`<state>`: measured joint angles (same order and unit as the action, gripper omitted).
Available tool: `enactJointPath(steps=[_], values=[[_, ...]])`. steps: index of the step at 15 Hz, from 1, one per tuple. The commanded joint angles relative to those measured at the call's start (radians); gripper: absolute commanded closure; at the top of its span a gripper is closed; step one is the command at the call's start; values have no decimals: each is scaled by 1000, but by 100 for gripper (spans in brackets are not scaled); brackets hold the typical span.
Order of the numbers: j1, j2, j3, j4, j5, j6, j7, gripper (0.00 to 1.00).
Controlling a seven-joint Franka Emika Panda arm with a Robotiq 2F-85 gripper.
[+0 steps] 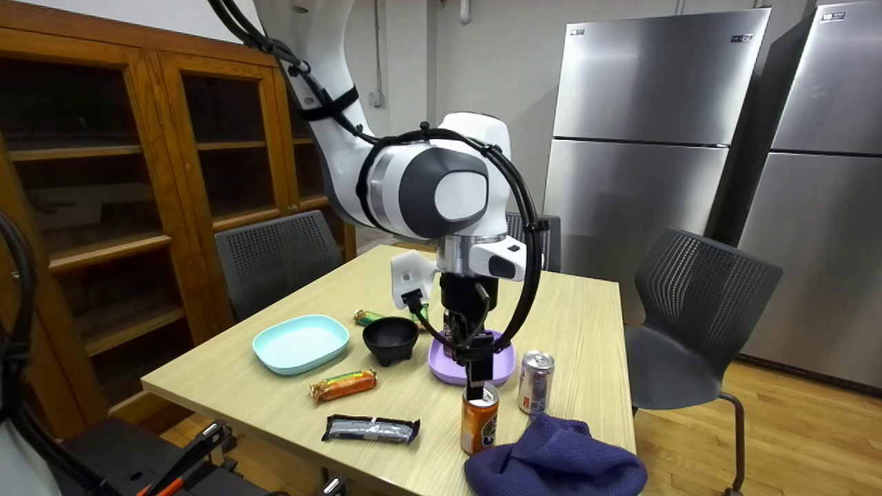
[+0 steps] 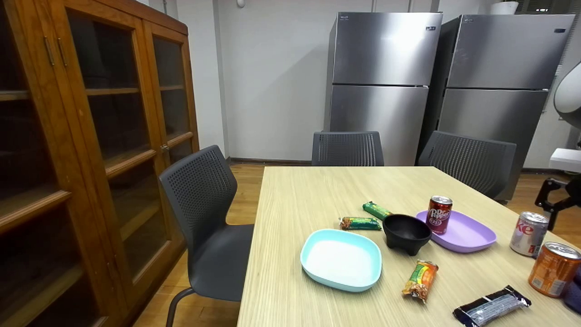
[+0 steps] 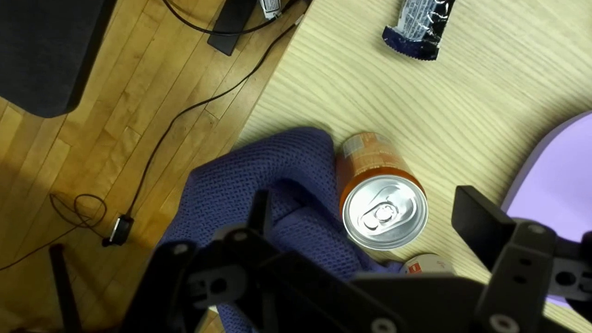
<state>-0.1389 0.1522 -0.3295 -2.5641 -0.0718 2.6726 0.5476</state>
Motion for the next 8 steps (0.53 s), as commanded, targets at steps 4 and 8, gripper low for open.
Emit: enactJointPath(steps=[4,8], values=[[-13,12,9,-39,30,105,-25,0],[-2,59,4,-17,34,133,-9,0]])
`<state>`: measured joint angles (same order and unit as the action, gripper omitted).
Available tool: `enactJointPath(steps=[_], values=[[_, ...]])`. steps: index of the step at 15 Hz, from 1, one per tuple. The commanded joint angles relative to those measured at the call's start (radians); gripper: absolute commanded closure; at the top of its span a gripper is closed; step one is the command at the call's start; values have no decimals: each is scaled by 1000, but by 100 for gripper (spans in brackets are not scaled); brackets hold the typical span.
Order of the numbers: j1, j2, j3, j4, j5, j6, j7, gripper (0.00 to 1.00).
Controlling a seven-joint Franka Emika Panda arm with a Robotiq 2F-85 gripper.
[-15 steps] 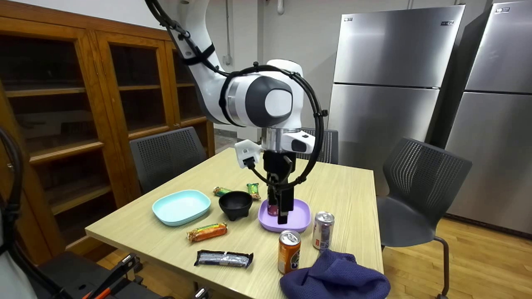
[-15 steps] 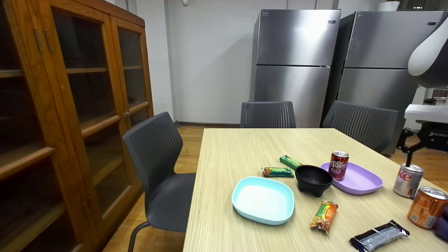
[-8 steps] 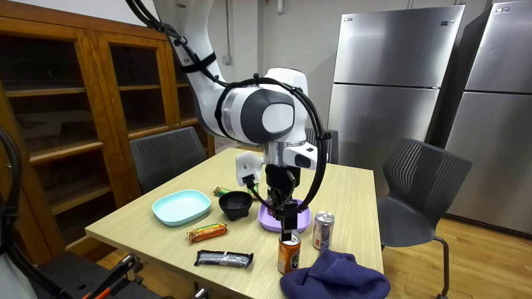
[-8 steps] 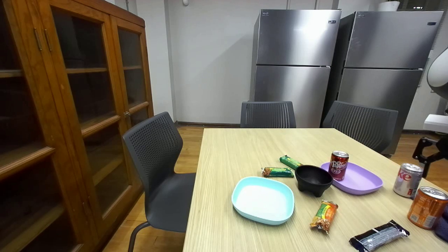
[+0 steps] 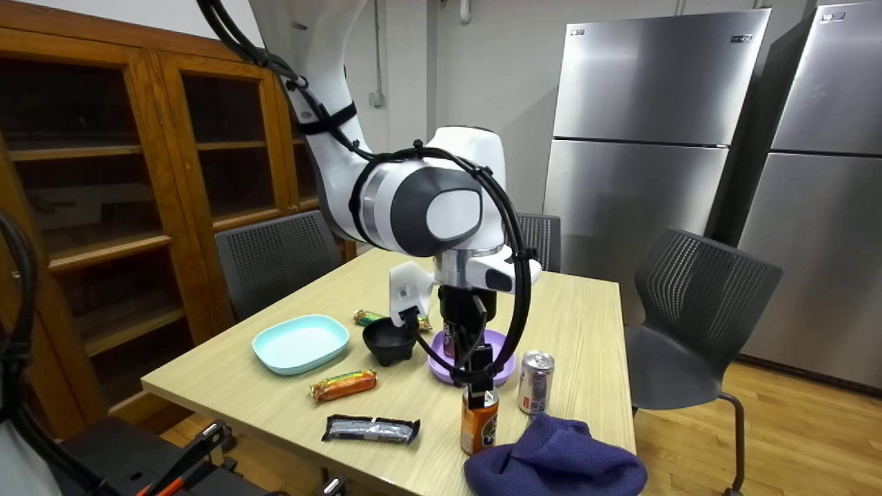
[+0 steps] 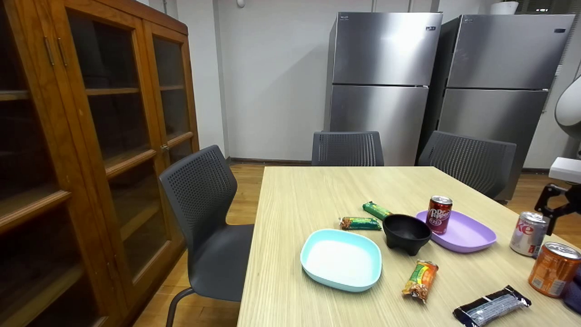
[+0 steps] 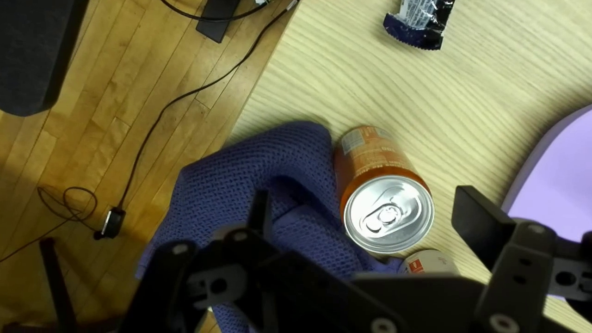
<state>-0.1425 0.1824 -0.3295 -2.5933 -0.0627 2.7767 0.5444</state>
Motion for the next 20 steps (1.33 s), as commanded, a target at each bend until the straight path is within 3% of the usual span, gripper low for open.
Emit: enactJointPath(steps=[1,19,20], values=[[6,42,3,19,27,33,-4,0],[20,264,25,207,212,11,-17,0],[21,271,25,212,216,8,-17,18]])
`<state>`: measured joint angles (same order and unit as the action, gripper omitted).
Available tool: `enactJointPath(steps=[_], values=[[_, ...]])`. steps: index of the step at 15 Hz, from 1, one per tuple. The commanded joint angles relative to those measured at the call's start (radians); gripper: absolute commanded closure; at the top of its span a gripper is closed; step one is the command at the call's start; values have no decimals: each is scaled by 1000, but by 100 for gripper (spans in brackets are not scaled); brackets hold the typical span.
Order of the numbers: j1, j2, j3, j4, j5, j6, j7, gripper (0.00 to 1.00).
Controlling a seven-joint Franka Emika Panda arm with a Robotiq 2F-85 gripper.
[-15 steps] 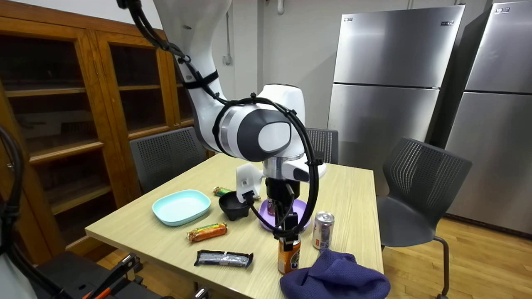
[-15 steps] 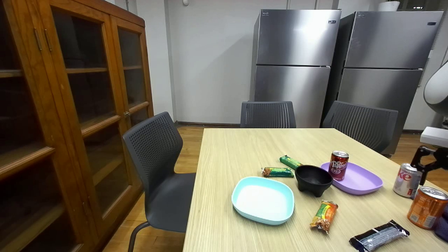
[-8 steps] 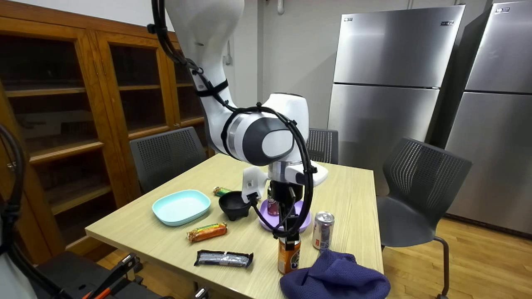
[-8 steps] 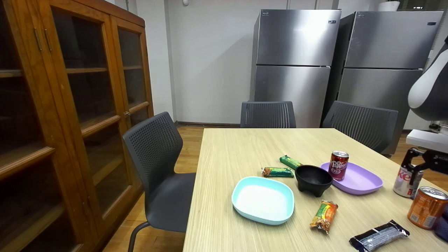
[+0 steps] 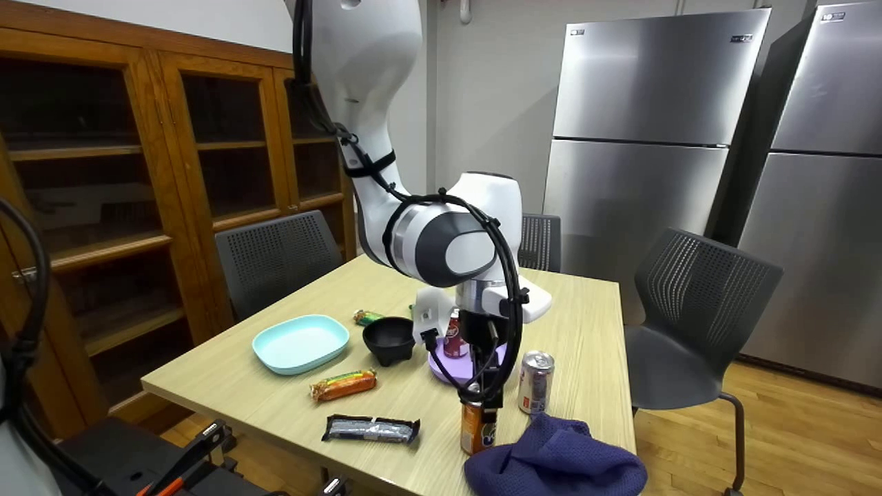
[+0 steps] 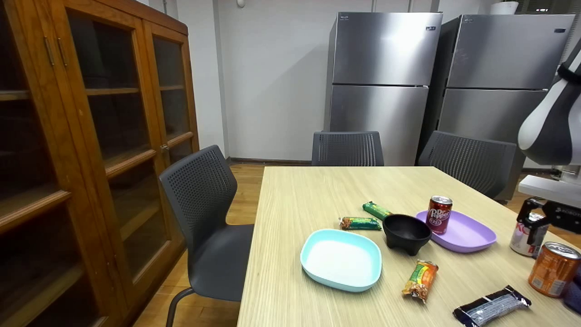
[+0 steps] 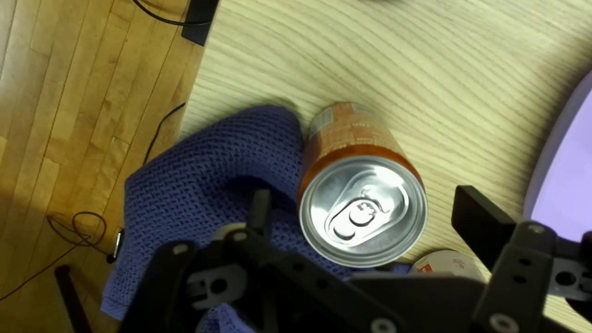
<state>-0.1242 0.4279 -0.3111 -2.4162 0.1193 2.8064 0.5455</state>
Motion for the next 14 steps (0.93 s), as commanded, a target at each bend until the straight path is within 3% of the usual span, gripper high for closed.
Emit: enactJointPath(steps=[1,5,6,14], values=[[4,32,6,40,34,-27,-19,26],[8,36,1,44,32,-37,-21,58],[9,26,0,41,31,-42,-22,61],[44,-36,-24,16,11,-55,-10,61]])
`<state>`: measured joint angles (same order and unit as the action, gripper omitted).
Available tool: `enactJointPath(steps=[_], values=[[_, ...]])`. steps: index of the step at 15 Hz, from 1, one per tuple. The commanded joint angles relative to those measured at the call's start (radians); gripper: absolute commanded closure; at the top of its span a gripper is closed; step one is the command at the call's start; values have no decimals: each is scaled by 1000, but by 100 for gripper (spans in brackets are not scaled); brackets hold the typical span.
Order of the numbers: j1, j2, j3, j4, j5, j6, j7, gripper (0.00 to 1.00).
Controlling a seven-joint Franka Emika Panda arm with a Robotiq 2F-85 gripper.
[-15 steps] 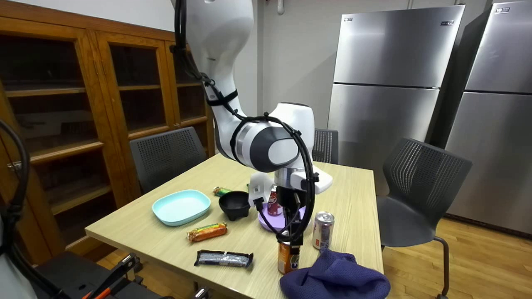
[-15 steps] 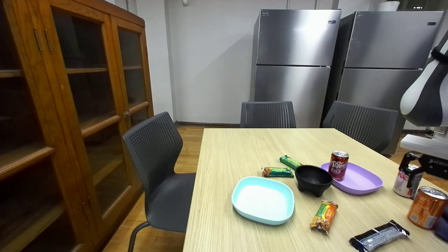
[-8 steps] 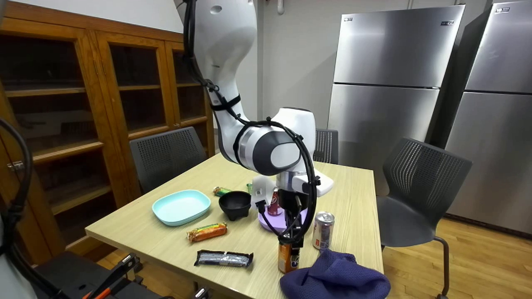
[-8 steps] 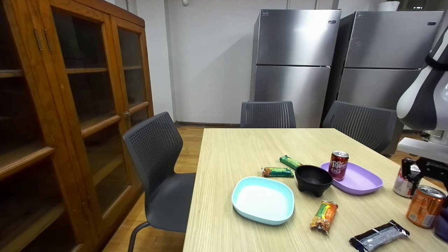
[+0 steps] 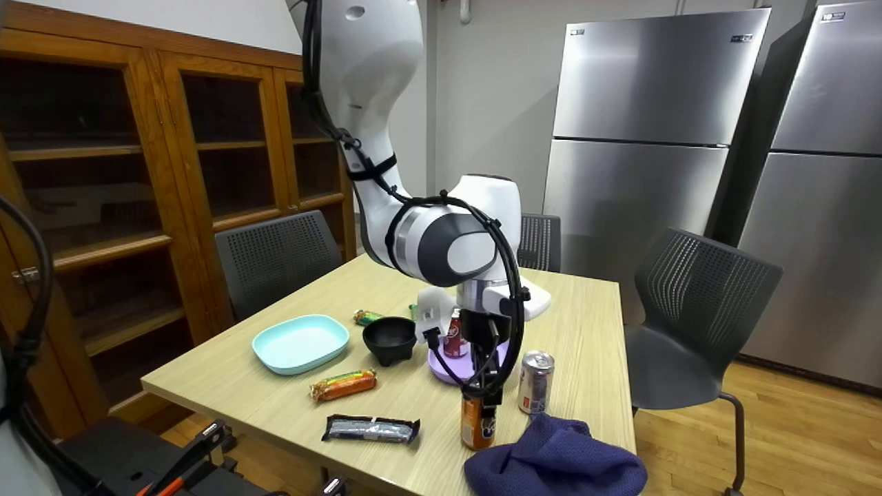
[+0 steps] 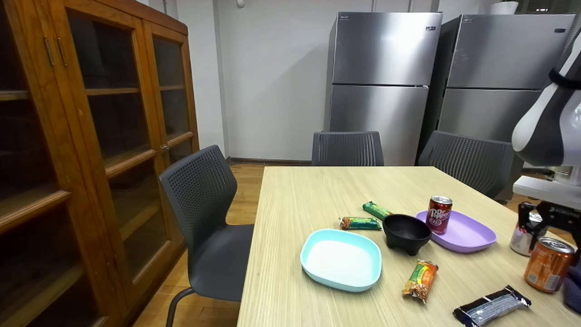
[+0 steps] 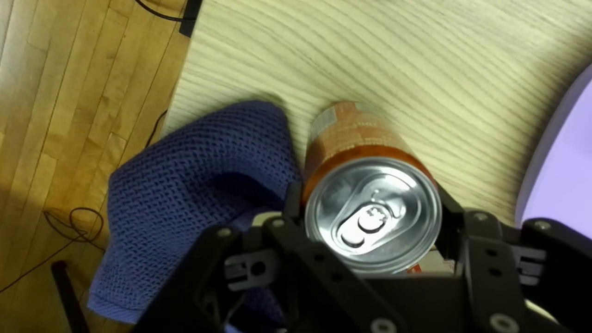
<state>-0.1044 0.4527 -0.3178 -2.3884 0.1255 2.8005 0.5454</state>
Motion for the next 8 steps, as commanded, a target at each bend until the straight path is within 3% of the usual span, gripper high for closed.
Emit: enactJointPath(steps=[1,8], values=[[30,-69,-20,-13,3,-48,-6,61],[68,-115,-10,15,3,-69,22,61]])
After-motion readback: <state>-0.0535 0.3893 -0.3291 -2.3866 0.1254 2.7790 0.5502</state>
